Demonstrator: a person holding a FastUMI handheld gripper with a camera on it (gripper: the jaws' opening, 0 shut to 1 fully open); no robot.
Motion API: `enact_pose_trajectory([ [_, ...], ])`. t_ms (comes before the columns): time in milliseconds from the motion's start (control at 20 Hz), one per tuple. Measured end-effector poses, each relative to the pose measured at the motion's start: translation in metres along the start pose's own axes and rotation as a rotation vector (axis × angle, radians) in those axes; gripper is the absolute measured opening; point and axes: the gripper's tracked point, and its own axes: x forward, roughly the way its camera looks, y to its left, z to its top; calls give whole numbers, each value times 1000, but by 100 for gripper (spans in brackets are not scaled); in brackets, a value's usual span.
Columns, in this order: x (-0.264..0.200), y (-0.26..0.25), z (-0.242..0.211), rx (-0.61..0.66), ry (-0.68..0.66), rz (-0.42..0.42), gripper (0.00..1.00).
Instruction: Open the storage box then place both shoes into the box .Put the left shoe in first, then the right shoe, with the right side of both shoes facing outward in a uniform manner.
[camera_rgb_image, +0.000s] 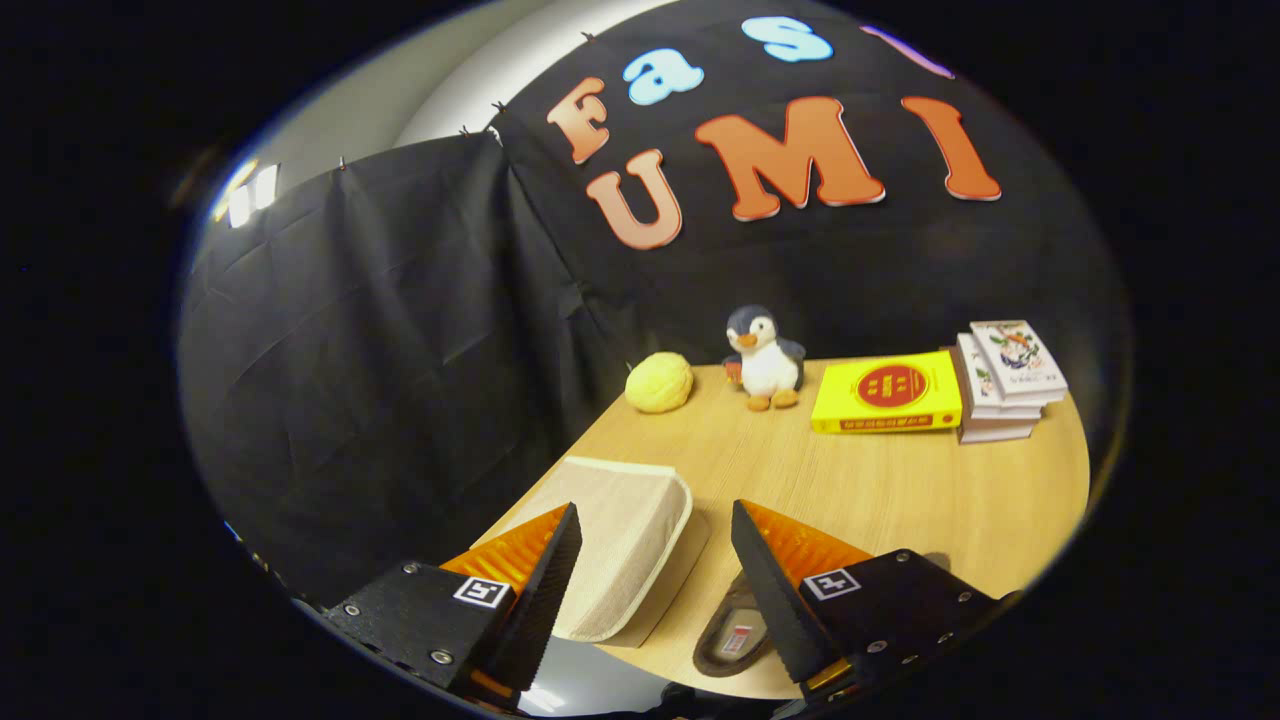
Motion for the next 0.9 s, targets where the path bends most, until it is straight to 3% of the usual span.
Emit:
enact_pose_trajectory([
  [450, 50, 26, -81, 280, 255, 172, 91],
  [900, 88, 29, -145, 354, 415, 241, 90],
])
